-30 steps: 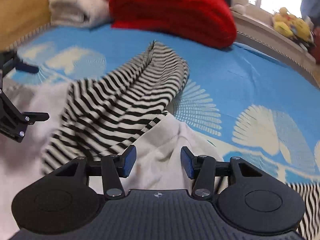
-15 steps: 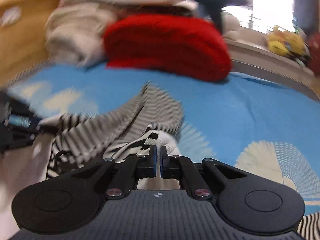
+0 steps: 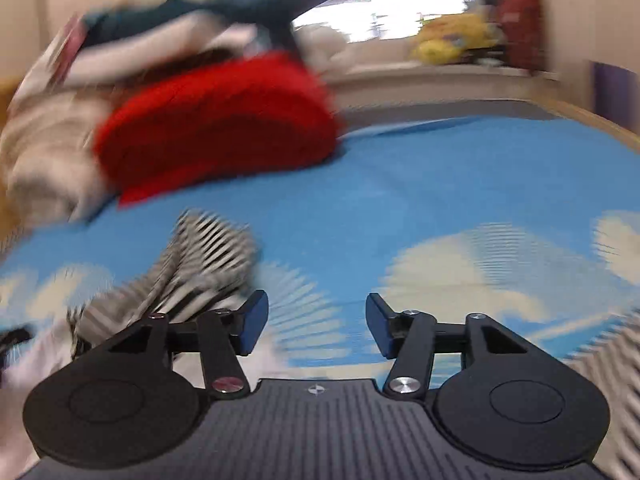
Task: Fold small clothes
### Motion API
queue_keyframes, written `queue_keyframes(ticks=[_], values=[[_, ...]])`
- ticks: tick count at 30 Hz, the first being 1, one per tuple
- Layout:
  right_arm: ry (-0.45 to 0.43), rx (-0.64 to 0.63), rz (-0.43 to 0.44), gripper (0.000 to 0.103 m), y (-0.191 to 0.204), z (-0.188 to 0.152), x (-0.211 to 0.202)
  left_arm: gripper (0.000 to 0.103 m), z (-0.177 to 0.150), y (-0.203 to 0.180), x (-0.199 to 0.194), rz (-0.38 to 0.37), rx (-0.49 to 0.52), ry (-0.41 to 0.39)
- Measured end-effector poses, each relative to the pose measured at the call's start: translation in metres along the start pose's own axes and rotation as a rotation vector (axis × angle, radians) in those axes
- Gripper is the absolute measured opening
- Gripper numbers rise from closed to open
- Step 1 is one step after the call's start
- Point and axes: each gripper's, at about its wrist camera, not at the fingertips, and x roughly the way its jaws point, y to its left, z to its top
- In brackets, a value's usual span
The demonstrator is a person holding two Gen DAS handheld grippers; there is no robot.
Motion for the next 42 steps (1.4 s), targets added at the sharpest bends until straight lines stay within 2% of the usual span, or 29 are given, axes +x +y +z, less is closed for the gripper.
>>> queue_keyframes(ticks=[1, 3, 5, 6, 9, 11, 13, 15, 16, 17, 18, 19, 20, 21, 22, 23, 24, 25, 27, 28, 30, 31, 33, 35, 38, 39, 41, 42], values=[[-0.013, 0.034, -0.037, 0.065, -0.018, 0.000, -0.014, 0.103, -0.005, 0.012, -0.005, 0.017, -0.006, 0.012], [-0.001, 0.084, -0.139, 0.065, -0.060, -0.003, -0.033, 0.103, -0.016, 0.034, -0.008, 0.083, -0.008, 0.061], [0.025, 0.147, -0.290, 0.065, -0.099, -0.010, -0.045, 0.103, -0.030, 0.060, -0.011, 0.165, -0.045, 0.126], [0.037, 0.202, -0.364, 0.065, -0.121, -0.015, -0.051, 0.103, -0.039, 0.076, -0.013, 0.207, -0.087, 0.162], [0.013, 0.432, -0.494, 0.065, -0.174, -0.034, -0.063, 0.103, -0.063, 0.132, -0.016, 0.321, -0.264, 0.254], [0.012, 0.569, -0.539, 0.065, -0.203, -0.048, -0.069, 0.103, -0.082, 0.168, -0.019, 0.374, -0.377, 0.309], [0.037, 0.636, -0.534, 0.067, -0.220, -0.062, -0.062, 0.103, -0.103, 0.201, -0.018, 0.399, -0.450, 0.371], [0.001, 0.548, -0.522, 0.070, -0.211, -0.072, -0.055, 0.103, -0.121, 0.225, -0.018, 0.449, -0.484, 0.424], [0.009, 0.496, -0.510, 0.064, -0.205, -0.074, -0.050, 0.103, -0.128, 0.234, -0.017, 0.464, -0.491, 0.451], [0.010, 0.463, -0.490, 0.051, -0.199, -0.075, -0.050, 0.103, -0.136, 0.243, -0.018, 0.454, -0.516, 0.445], [-0.001, 0.444, -0.457, 0.002, -0.194, -0.076, -0.049, 0.103, -0.141, 0.248, -0.022, 0.439, -0.546, 0.418], [0.009, 0.446, -0.434, 0.004, -0.196, -0.075, -0.046, 0.103, -0.142, 0.251, -0.021, 0.434, -0.567, 0.413], [0.002, 0.448, -0.450, 0.004, -0.195, -0.074, -0.046, 0.103, -0.142, 0.252, -0.020, 0.435, -0.571, 0.408], [-0.021, 0.430, -0.498, 0.004, -0.196, -0.071, -0.048, 0.097, -0.139, 0.252, -0.018, 0.442, -0.558, 0.398], [-0.046, 0.404, -0.592, 0.004, -0.195, -0.067, -0.053, 0.080, -0.136, 0.249, -0.015, 0.443, -0.536, 0.381], [-0.056, 0.397, -0.676, 0.004, -0.199, -0.065, -0.058, 0.069, -0.132, 0.246, -0.014, 0.443, -0.517, 0.359], [-0.071, 0.402, -0.773, 0.004, -0.205, -0.065, -0.065, 0.039, -0.128, 0.243, -0.012, 0.430, -0.503, 0.343], [-0.076, 0.410, -0.840, 0.004, -0.212, -0.067, -0.071, 0.026, -0.124, 0.239, -0.011, 0.422, -0.476, 0.334], [-0.044, 0.390, -0.948, 0.003, -0.226, -0.074, -0.076, 0.021, -0.120, 0.231, -0.006, 0.477, -0.409, 0.342], [-0.030, 0.406, -0.965, 0.004, -0.236, -0.080, -0.079, 0.019, -0.120, 0.229, -0.005, 0.505, -0.394, 0.347], [-0.038, 0.446, -0.940, 0.004, -0.246, -0.087, -0.082, 0.017, -0.122, 0.234, -0.006, 0.573, -0.388, 0.359], [-0.033, 0.424, -0.946, 0.004, -0.243, -0.086, -0.081, 0.017, -0.124, 0.240, -0.008, 0.620, -0.397, 0.366], [-0.015, 0.382, -0.961, 0.004, -0.239, -0.085, -0.077, 0.017, -0.132, 0.260, -0.015, 0.679, -0.458, 0.391], [-0.002, 0.352, -0.982, 0.004, -0.234, -0.085, -0.072, 0.017, -0.141, 0.274, -0.022, 0.690, -0.524, 0.393], [0.006, 0.315, -0.999, 0.004, -0.233, -0.088, -0.068, 0.021, -0.137, 0.273, -0.022, 0.711, -0.518, 0.392], [0.010, 0.314, -1.003, 0.005, -0.233, -0.088, -0.068, 0.029, -0.135, 0.270, -0.022, 0.730, -0.522, 0.394], [0.010, 0.342, -0.997, 0.016, -0.234, -0.084, -0.070, 0.058, -0.128, 0.262, -0.025, 0.715, -0.505, 0.377], [0.009, 0.373, -0.980, 0.035, -0.234, -0.083, -0.074, 0.087, -0.123, 0.259, -0.029, 0.705, -0.503, 0.367]])
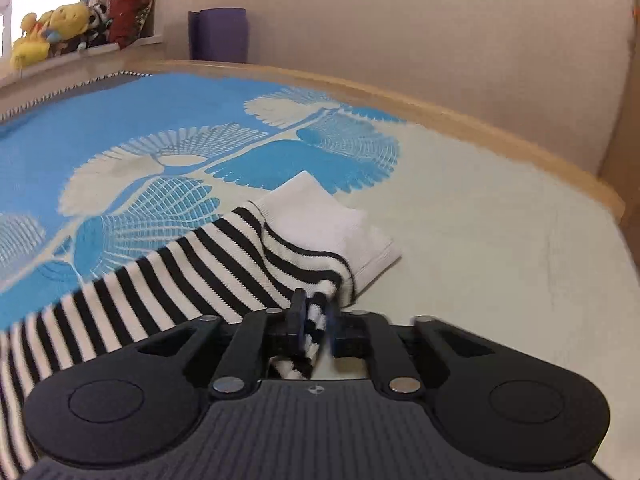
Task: Fold small clothes
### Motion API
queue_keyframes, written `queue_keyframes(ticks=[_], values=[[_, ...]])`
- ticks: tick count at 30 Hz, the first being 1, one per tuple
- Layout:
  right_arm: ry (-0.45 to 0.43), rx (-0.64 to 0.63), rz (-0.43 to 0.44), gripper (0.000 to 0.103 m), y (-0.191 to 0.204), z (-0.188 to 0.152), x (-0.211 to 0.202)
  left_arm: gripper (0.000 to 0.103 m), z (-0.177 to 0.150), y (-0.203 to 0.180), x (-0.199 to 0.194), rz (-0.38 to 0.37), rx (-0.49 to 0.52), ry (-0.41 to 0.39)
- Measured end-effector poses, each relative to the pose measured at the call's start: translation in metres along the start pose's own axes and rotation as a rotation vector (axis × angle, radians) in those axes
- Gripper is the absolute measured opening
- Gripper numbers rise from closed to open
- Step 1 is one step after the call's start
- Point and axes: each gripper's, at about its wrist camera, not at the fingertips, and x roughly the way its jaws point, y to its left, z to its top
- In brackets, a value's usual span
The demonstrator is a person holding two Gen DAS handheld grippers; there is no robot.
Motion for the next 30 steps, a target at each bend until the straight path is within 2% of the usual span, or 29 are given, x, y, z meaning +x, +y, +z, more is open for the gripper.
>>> queue_keyframes(ticks=[1, 2, 6, 8, 10, 12, 15, 18, 21, 23, 26, 30], values=[[0.023, 0.025, 0.017, 0.057, -0.003, 0.004, -0.004, 0.103, 0.003, 0.000, -0.006, 0.001, -0.014, -0.020], [0.029, 0.042, 0.028, 0.061, -0.006, 0.007, -0.010, 0.102, 0.006, -0.001, -0.018, -0.008, -0.025, -0.053], [-0.064, 0.024, 0.110, 0.063, -0.016, 0.019, -0.067, 0.103, 0.014, -0.007, -0.072, -0.112, -0.001, -0.106], [-0.090, 0.023, 0.215, 0.064, -0.025, 0.016, -0.110, 0.103, 0.011, -0.008, -0.106, -0.184, 0.004, -0.119], [-0.068, 0.025, 0.380, 0.065, -0.037, 0.007, -0.157, 0.103, 0.003, -0.005, -0.146, -0.259, 0.000, -0.133], [-0.036, 0.017, 0.543, 0.070, -0.050, -0.011, -0.206, 0.103, -0.013, -0.001, -0.188, -0.337, 0.007, -0.142], [0.033, -0.061, 0.739, 0.077, -0.058, -0.048, -0.271, 0.103, -0.054, 0.009, -0.243, -0.425, 0.017, -0.156], [0.056, -0.209, 0.859, 0.080, -0.055, -0.095, -0.327, 0.103, -0.108, 0.014, -0.274, -0.483, 0.009, -0.116], [0.038, -0.336, 0.913, 0.080, -0.051, -0.147, -0.362, 0.103, -0.159, 0.014, -0.281, -0.545, 0.023, -0.021], [0.038, -0.421, 0.934, 0.080, -0.048, -0.171, -0.372, 0.103, -0.183, 0.007, -0.282, -0.543, 0.065, 0.031], [0.063, -0.507, 0.964, 0.080, -0.042, -0.190, -0.379, 0.103, -0.203, -0.008, -0.289, -0.543, 0.158, 0.027], [0.057, -0.547, 0.961, 0.080, -0.037, -0.199, -0.381, 0.103, -0.216, -0.020, -0.293, -0.489, 0.233, -0.021]])
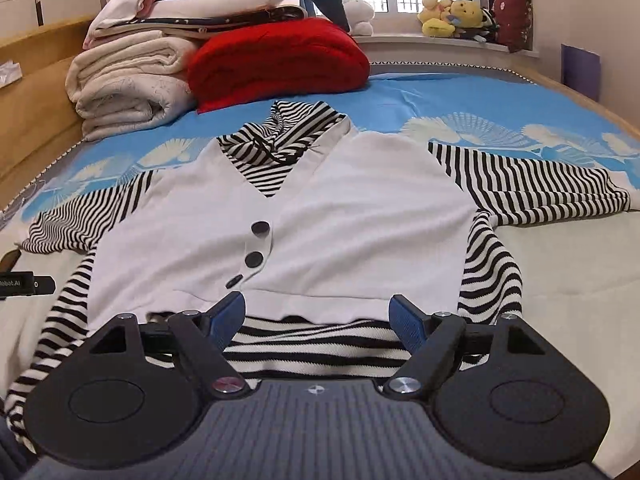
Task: Fold small clothes
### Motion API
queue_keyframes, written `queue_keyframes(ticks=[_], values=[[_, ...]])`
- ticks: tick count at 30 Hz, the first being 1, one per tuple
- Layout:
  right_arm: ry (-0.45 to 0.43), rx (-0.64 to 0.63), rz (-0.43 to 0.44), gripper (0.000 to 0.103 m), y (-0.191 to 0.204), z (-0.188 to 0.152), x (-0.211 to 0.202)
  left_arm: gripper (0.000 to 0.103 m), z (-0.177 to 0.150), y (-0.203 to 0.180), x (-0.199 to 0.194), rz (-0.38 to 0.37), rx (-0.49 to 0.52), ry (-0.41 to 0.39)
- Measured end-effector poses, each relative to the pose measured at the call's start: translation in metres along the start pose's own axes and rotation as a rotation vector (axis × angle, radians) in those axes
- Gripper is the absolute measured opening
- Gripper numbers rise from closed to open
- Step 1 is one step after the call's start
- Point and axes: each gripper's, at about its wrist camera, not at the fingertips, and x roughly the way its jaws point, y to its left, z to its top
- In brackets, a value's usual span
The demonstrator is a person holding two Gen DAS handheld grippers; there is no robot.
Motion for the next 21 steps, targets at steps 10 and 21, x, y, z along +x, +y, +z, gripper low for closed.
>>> queue_keyframes(ticks=[10, 21], values=[[-0.002, -0.016, -0.062, 0.080, -0.006, -0.007, 0.011, 0.103, 0.002, -0.002, 0.010, -0.036, 0.001, 0.025], [0.008, -0.034, -0.058, 0.080, 0.001, -0.003, 0.024, 0.103, 0.007, -0.006, 0.018, -0.033, 0.015, 0.018]])
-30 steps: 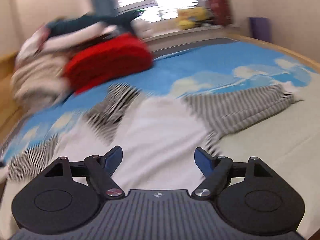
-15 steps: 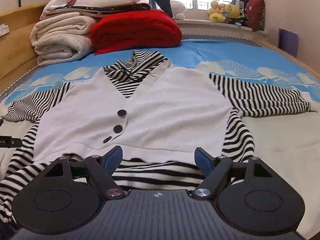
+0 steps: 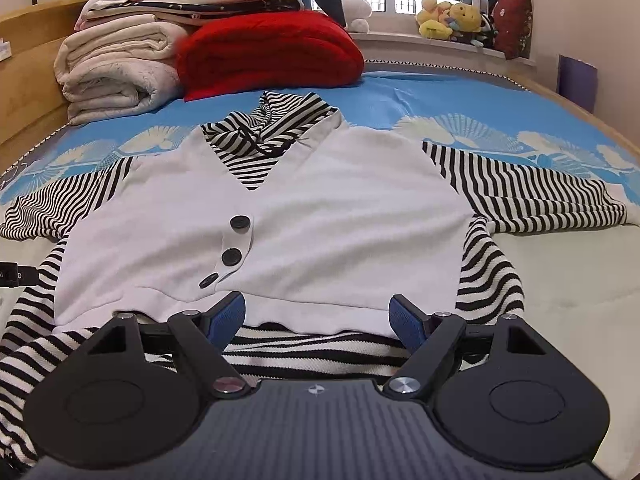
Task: Fold small clothes
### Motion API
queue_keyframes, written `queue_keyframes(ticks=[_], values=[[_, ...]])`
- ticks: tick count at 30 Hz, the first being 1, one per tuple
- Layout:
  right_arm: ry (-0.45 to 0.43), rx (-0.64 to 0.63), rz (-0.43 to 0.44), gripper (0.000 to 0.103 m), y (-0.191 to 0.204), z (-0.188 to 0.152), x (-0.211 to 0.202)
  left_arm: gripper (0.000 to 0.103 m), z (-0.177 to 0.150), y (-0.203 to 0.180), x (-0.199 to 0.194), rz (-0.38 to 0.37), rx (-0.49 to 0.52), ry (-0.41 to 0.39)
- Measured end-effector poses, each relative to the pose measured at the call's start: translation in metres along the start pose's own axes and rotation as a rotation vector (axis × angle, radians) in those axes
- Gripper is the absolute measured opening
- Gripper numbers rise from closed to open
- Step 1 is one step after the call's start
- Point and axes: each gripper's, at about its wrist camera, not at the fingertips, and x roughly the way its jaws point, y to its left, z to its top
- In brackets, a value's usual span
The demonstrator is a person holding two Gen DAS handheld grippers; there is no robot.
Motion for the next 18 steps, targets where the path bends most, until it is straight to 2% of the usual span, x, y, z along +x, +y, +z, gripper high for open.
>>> queue_keyframes(ticks=[11, 14, 18], values=[[0.000, 0.008, -0.009, 0.080, 0.002, 0.001, 0.001, 0.103, 0.003, 0.001, 0.002, -0.016, -0.013, 0.011], [-0.007, 0.032, -0.025, 0.080, -0.001, 0.003, 0.001, 0.103, 0.018, 0.021, 0.005, -0.031, -0.110, 0.027], [0.013, 0.068, -0.021, 0.080, -0.005, 0.005, 0.006, 0.103, 0.053, 0.067, 0.017, 0.011, -0.296, 0.026]])
